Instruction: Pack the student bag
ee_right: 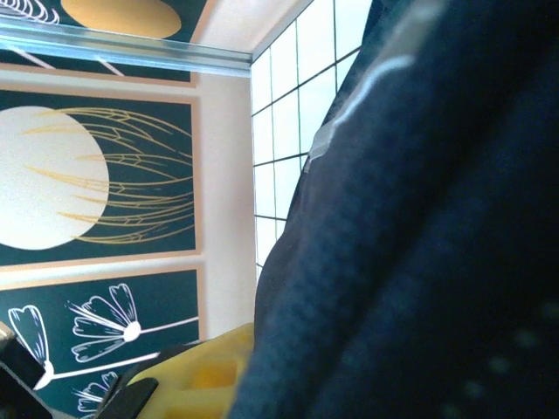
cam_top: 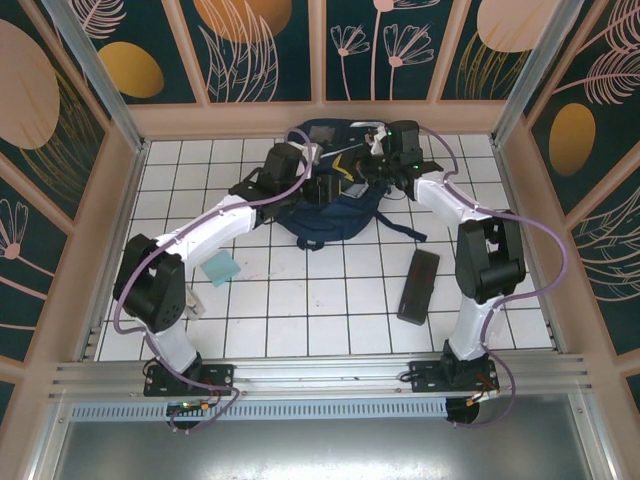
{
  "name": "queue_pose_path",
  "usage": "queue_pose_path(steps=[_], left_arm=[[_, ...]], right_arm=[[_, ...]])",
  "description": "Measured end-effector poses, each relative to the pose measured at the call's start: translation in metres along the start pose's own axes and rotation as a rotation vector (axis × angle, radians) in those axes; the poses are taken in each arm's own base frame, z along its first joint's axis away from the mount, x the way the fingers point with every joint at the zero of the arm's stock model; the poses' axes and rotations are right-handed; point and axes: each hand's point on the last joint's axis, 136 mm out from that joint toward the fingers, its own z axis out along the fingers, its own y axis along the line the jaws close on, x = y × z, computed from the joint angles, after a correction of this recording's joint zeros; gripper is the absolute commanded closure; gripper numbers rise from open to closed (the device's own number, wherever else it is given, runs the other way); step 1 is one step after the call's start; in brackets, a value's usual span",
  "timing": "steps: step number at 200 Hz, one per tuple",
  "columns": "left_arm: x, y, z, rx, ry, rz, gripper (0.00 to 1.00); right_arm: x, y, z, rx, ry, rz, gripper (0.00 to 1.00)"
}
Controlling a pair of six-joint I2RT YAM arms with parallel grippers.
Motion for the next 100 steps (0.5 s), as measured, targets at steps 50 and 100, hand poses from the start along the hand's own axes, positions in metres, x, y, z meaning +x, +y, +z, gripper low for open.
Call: queue_pose_path(steps=[50,100], left_arm=[[0.011,0.0,0.018,-0.068,0.018,-0.012,0.48],[0.036,0.016,0.021,-0.136,0.084,-0.013,0.5]], right_arm=[[-0.003,-0.001,0.001,0.001,-0.027,0.031,1.0],[-0.004,-0.003,-0.001,0.018,-0.038,0.036,1.0]])
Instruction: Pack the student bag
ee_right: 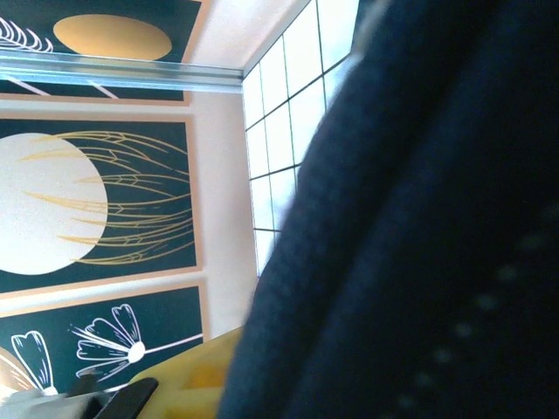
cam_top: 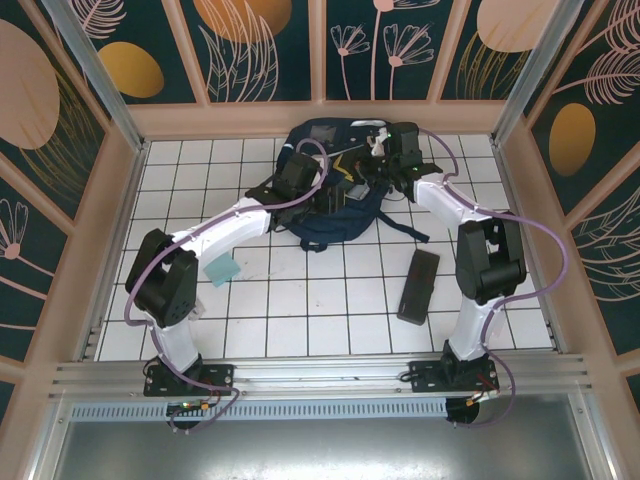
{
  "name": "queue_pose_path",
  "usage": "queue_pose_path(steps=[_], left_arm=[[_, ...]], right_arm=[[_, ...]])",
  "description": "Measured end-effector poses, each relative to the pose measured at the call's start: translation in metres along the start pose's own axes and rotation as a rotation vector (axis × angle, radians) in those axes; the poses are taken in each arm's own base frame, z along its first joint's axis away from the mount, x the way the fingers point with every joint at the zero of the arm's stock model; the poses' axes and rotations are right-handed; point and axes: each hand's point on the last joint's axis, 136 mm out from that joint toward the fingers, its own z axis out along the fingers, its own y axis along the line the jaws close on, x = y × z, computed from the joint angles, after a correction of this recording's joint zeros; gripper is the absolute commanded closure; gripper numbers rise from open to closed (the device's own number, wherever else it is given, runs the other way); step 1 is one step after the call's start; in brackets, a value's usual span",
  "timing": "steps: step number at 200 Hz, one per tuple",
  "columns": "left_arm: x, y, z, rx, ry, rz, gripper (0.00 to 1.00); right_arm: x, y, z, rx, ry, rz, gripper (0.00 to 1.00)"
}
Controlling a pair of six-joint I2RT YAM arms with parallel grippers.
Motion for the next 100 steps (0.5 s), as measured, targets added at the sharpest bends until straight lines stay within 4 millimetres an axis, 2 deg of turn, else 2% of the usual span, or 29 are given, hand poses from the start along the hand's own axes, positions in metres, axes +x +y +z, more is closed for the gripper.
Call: queue_pose_path(steps=[22,66,100], left_arm=[[0.016,0.01,0.003,-0.033,0.046,0.001,0.5],[0.017,0.025,0.0,-0.126,0.041,0.051,0.52],[0.012,0.034,-0.017,-0.198,0.053,0.121,0.51]], right_arm=[[0.001,0.002,-0.002,0.001,-0.003,-0.006,1.0],[0.003,0.0,0.0,0.022,-0.007,-0.015,1.0],[0.005,0.001,-0.002,0.038,-0.015,-0.037,1.0]])
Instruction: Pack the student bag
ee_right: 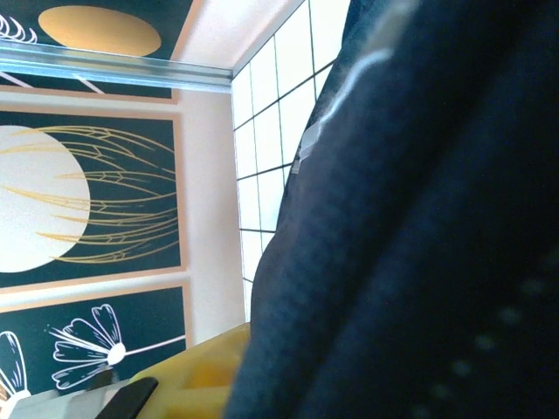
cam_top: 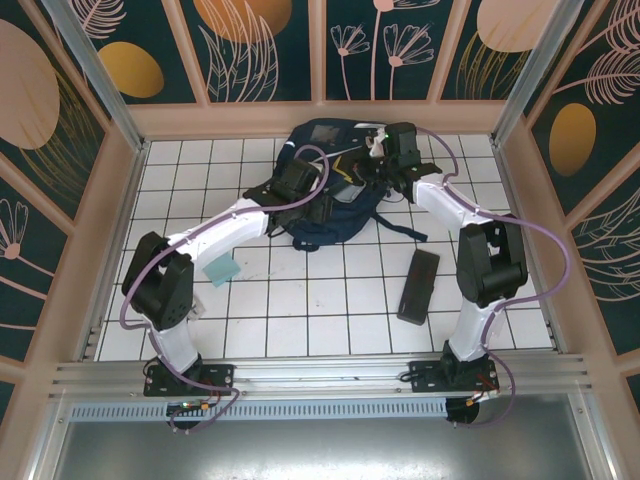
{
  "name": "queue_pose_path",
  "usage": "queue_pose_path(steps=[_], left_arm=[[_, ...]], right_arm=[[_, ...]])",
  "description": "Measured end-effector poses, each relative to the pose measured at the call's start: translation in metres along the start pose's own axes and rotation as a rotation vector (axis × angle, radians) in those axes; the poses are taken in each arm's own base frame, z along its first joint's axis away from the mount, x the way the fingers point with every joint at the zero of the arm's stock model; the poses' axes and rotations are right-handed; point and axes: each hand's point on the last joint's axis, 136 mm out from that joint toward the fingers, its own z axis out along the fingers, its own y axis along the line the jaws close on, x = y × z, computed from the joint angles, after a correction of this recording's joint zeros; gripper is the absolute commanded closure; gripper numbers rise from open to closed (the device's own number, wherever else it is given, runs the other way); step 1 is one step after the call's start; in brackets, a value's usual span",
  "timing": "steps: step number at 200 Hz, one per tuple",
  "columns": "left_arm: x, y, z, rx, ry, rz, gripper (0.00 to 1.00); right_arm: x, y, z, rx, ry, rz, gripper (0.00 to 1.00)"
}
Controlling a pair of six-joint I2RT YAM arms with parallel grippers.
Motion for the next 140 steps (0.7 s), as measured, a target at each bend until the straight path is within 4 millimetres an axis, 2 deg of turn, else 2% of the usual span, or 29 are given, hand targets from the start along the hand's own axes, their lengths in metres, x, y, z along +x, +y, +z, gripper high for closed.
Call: queue_pose_path(steps=[37,94,115,140], left_arm=[[-0.013,0.011,-0.018,-0.033,0.011,0.029,0.51],[-0.01,0.032,-0.032,-0.067,0.047,-0.005,0.47],[-0.015,0.024,-0.042,-0.019,0.027,-0.025,0.49],[-0.017,0.002,-0.047,0.122,-0.008,-0.068,0.49]], right_arm=[[-0.002,0.007,-0.005,-0.007,-0.018,-0.028,1.0],[-0.004,0.002,-0.008,0.021,-0.029,-0.022,1.0],[-0.005,0.001,-0.008,0.024,-0.034,-0.021,1.0],[-0.004,0.001,-0.007,0.025,-0.034,-0.022,1.0]])
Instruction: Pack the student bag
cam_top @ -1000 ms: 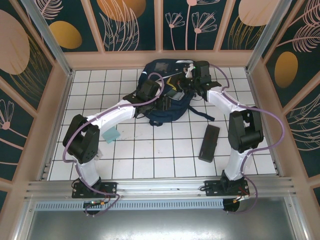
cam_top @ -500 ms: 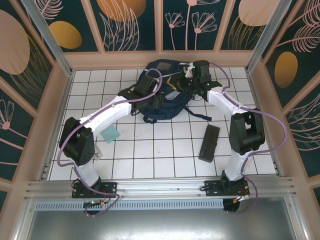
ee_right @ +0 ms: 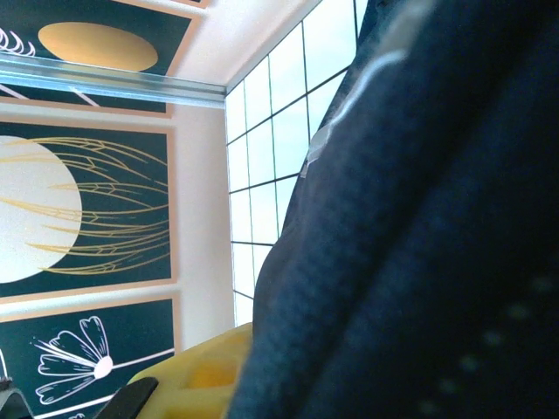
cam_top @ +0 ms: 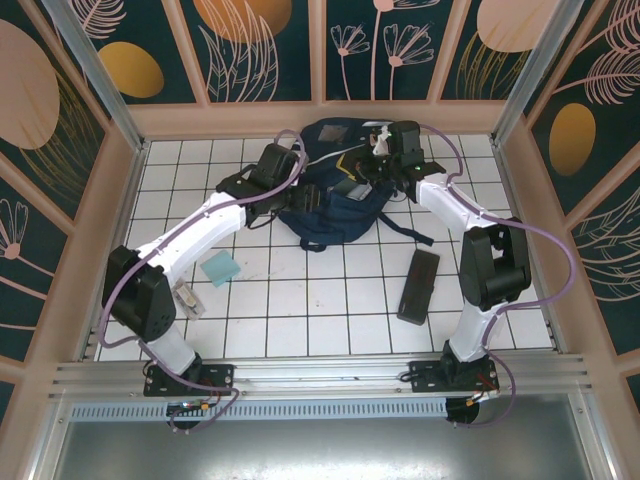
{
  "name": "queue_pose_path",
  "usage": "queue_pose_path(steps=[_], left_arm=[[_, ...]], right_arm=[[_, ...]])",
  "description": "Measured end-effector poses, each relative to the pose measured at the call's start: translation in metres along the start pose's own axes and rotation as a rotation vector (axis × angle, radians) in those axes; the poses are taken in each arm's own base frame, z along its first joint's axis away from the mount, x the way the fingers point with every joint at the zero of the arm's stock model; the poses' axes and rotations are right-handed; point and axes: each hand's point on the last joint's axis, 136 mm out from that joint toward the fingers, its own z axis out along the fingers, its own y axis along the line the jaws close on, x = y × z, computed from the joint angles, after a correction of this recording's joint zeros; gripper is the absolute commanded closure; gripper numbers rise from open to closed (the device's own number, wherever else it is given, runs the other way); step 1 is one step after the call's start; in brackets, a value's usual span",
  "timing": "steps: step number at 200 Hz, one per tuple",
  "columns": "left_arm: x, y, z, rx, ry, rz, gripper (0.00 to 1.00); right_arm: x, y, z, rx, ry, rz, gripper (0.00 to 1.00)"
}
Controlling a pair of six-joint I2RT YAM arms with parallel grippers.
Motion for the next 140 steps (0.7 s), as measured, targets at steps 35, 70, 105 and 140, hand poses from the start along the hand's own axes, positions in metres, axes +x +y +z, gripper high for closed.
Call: queue_pose_path(steps=[35,70,105,140], left_arm=[[0.023,-0.011,0.016,0.118,0.023,-0.022,0.52],[0.015,-0.02,0.027,0.175,-0.02,-0.01,0.58],[-0.001,-0.033,0.044,0.239,-0.065,0.003,0.6],[-0.002,-0.036,0.066,0.268,-0.054,0.005,0.62]], right_arm=[[0.001,0.001,0.0,-0.001,0.002,0.0,1.0],[0.001,0.001,0.001,-0.001,0.003,-0.001,1.0],[0.002,0.001,0.001,-0.003,0.004,-0.002,1.0],[0.002,0.001,0.001,-0.002,0.004,-0.002,1.0]])
